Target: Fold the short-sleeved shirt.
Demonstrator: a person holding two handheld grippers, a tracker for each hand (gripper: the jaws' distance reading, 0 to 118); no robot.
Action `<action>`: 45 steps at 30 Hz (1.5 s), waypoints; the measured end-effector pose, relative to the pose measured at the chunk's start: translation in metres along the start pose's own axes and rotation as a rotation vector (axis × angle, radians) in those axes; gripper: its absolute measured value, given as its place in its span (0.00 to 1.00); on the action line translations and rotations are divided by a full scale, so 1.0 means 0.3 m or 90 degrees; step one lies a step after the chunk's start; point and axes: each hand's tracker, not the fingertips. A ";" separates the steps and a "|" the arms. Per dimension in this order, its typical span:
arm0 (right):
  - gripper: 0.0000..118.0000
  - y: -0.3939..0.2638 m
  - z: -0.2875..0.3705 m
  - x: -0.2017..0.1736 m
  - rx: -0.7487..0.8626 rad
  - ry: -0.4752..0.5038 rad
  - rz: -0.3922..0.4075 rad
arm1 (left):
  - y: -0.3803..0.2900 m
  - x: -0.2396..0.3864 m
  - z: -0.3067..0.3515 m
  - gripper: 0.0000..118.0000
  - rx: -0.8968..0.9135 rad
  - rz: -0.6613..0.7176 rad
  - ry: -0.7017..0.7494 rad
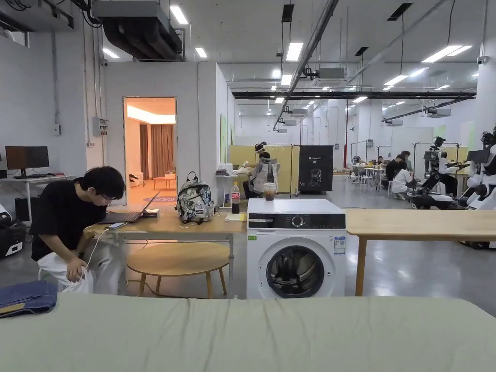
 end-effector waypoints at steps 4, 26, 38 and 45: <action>0.94 0.002 -0.001 -0.002 0.002 0.003 0.000 | 0.002 0.003 -0.007 0.83 -0.005 0.002 -0.009; 0.94 0.000 -0.033 0.064 -0.097 0.047 -0.121 | 0.016 0.051 -0.017 0.83 -0.004 -0.029 -0.046; 0.94 0.026 -0.080 0.070 -0.146 0.065 -0.214 | 0.028 0.056 -0.019 0.83 -0.011 0.005 -0.046; 0.94 0.028 -0.093 0.098 -0.158 0.038 -0.248 | 0.024 0.040 -0.017 0.83 -0.020 0.031 -0.040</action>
